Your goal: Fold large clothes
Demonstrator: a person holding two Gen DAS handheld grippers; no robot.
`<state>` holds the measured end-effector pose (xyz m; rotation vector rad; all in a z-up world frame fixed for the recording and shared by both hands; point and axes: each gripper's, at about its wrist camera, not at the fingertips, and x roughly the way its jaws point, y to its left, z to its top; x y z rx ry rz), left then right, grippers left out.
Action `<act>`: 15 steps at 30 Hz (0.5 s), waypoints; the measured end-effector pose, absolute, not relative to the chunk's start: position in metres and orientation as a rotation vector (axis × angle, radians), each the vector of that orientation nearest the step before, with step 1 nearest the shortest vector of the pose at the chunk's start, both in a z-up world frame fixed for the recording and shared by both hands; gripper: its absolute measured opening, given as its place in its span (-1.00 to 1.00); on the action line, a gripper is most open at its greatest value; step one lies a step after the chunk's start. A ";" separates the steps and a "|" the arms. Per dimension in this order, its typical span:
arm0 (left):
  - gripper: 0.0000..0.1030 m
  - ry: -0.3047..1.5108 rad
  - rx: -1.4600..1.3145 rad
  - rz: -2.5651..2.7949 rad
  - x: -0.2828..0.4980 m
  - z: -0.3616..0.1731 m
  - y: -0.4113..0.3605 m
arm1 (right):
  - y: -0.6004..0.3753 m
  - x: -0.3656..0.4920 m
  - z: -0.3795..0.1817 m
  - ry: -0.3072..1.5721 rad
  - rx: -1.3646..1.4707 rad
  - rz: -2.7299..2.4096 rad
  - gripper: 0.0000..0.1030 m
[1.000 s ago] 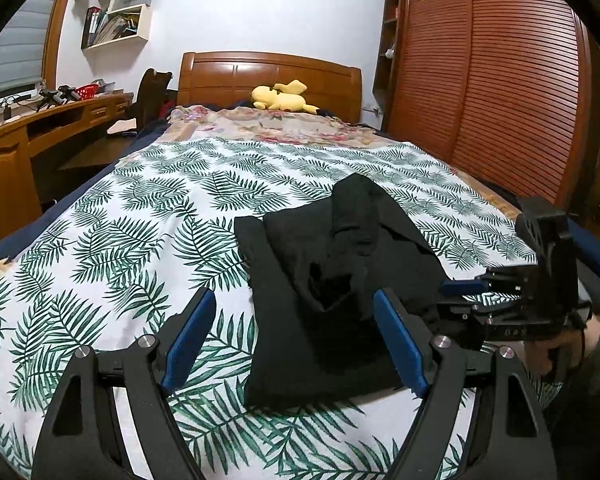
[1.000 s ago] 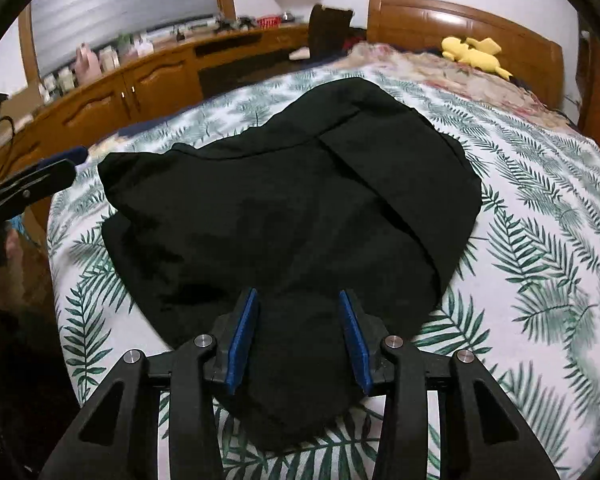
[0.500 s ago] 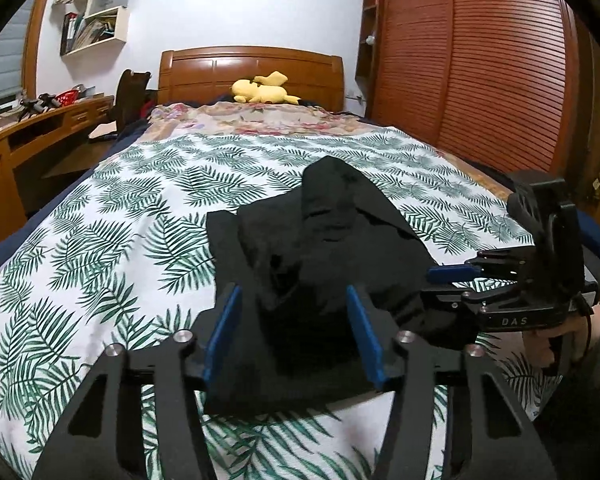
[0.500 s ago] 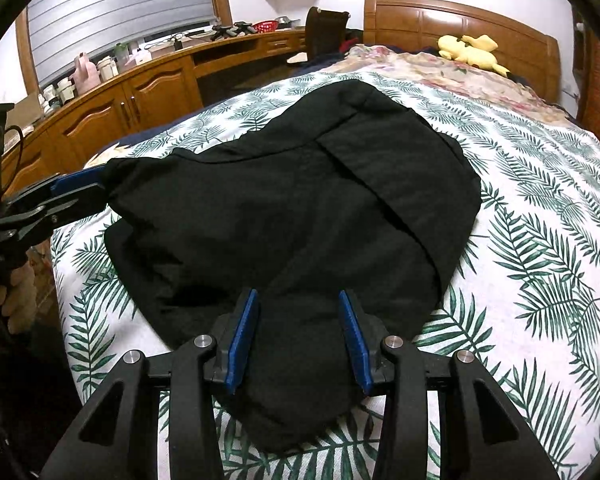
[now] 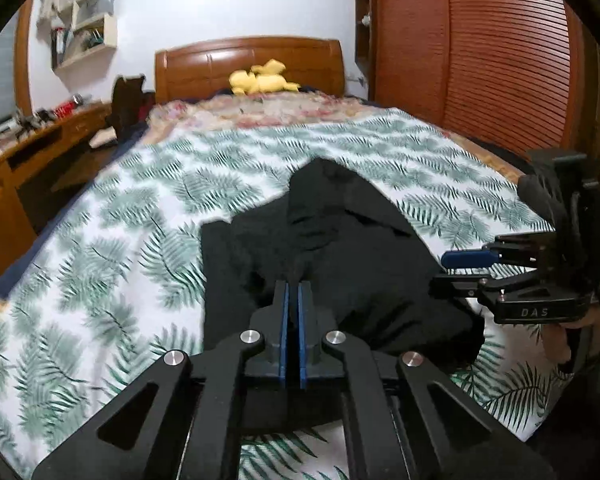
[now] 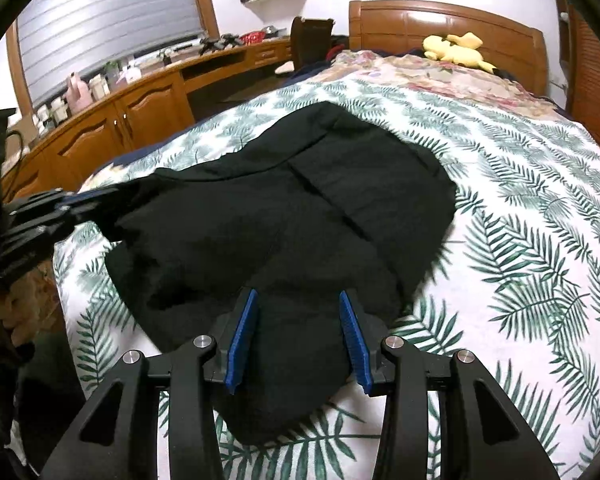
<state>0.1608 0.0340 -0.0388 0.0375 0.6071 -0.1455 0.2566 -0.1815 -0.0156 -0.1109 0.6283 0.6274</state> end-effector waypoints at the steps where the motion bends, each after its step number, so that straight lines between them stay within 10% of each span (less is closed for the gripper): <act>1: -0.92 0.590 0.028 -0.144 0.157 -0.030 0.037 | -0.183 0.256 -0.012 0.619 -0.101 0.635 -0.14; 15: -0.92 0.715 0.038 0.003 0.143 -0.078 0.083 | -0.161 0.230 -0.010 0.578 -0.147 0.765 -0.14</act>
